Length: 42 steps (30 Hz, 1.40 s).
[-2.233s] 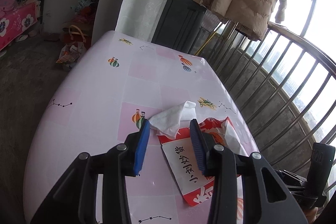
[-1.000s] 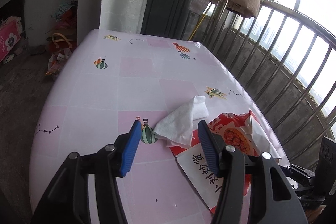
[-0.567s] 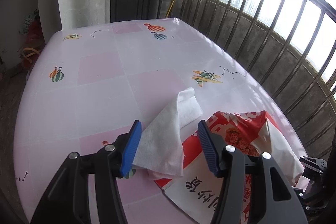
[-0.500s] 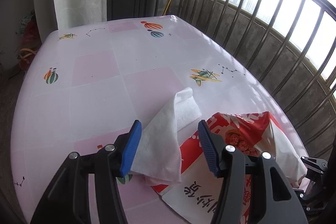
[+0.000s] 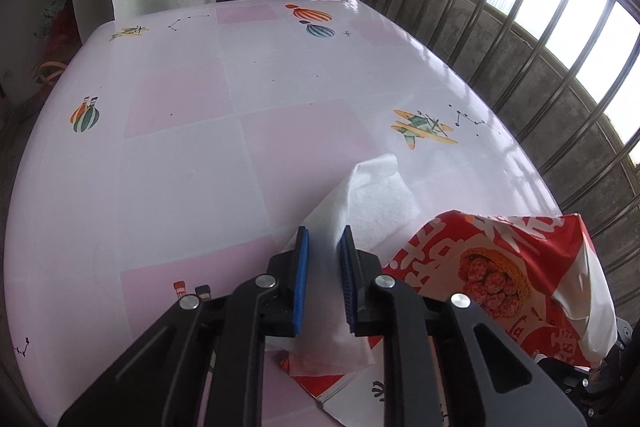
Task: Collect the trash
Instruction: 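Grasp the white tissue with the left tool while the right tool grasps the red-and-white bag, then carry the tissue and red-and-white bag to the wastebasket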
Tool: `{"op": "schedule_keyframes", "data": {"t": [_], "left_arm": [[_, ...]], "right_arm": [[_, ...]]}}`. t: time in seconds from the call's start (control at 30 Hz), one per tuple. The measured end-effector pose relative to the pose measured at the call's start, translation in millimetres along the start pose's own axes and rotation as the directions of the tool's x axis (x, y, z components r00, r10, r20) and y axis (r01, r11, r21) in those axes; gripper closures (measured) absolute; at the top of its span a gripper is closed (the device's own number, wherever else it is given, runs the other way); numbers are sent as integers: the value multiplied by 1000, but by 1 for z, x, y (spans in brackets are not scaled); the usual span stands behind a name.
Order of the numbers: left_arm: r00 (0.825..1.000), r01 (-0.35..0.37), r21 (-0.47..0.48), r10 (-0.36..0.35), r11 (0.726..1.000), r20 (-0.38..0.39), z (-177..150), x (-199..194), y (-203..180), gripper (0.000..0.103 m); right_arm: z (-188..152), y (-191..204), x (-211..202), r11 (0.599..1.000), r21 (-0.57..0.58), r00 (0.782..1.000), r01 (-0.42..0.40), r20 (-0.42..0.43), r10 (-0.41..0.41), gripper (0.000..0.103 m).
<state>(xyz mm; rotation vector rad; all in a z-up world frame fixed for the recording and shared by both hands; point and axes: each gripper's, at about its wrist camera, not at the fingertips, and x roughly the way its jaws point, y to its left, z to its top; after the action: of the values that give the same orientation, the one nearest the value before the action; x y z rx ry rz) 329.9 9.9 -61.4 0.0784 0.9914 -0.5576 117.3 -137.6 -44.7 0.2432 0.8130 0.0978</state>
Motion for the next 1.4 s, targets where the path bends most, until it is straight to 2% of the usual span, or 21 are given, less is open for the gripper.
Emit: {"op": "schedule_keyframes", "data": {"t": [0.07,0.23,0.47,0.57,0.87,1.07,1.23,1.4], "left_arm": [[1000,1,-6,-1,1000,1,-1,-1,0,97],[1000,8,-17,-7,1000,15,-2,-7,-1,99],[999,11,-26,-9,1000,52,-4,-25,-1,100],[997,15,-35,-12,999,72,-6,-36,0,100],[989,27,-32,-22,999,147,-8,-74,-7,100],[975,52,5,-52,999,217,1,-107,-25,100],[957,113,95,-133,989,256,14,-126,-67,100],[941,191,223,-243,956,237,29,-125,-133,100]], "right_arm": [[0,1,1,1000,-2,1000,25,9,-25,63],[-1,-4,-2,998,37,998,53,24,-53,63],[0,-11,-7,996,77,998,45,33,-48,93],[0,-14,-8,996,89,999,25,40,-29,100],[3,-22,-23,994,108,996,10,91,-20,102],[7,-42,-46,986,161,985,39,158,-65,102],[4,-78,-74,961,266,965,73,223,-135,102],[-12,-123,-108,915,382,932,131,267,-245,102]]}}
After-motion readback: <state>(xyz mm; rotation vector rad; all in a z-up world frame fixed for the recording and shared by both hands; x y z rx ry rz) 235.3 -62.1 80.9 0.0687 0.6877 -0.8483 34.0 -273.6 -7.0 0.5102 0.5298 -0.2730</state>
